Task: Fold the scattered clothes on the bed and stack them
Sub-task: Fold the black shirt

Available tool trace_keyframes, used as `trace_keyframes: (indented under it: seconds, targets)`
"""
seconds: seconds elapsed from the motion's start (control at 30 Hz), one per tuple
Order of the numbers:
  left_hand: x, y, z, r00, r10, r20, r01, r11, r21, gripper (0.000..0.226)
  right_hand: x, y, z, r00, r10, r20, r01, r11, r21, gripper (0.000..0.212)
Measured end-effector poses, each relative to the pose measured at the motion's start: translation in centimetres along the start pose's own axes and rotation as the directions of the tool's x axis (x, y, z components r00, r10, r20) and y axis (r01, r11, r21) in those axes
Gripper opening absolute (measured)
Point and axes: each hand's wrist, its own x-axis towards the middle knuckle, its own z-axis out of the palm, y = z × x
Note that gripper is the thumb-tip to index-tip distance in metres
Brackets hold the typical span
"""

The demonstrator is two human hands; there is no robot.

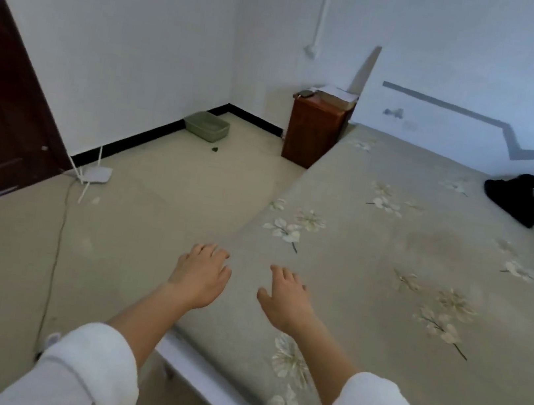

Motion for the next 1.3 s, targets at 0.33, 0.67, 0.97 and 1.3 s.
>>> trace_keyframes:
  seconds: [0.33, 0.67, 0.97, 1.3]
  targets:
    - [7.3, -21.0, -7.5, 0.988, -0.145, -0.043, 0.147, 0.988, 0.052, 0.044, 14.9, -19.7, 2.6, 0.984, -0.17, 0.05, 0.174, 0.982, -0.07, 0.055]
    - [23.0, -33.1, -13.2, 0.995, -0.093, -0.034, 0.098, 0.977, 0.191, 0.045, 34.1, -29.5, 2.0, 0.988, -0.147, 0.038, 0.149, 0.987, -0.052, 0.05]
    - [38.2, -38.4, -17.4, 0.998, -0.059, 0.037, 0.049, 0.971, 0.232, 0.044, 48.1, -32.5, -2.2, 0.999, -0.049, 0.022, 0.048, 0.999, 0.002, 0.05]
    - [61.2, -35.9, -19.2, 0.979, 0.19, 0.079, -0.203, 0.947, 0.247, 0.042, 65.0, -27.8, -8.5, 0.975, 0.213, -0.066, -0.21, 0.976, 0.058, 0.054]
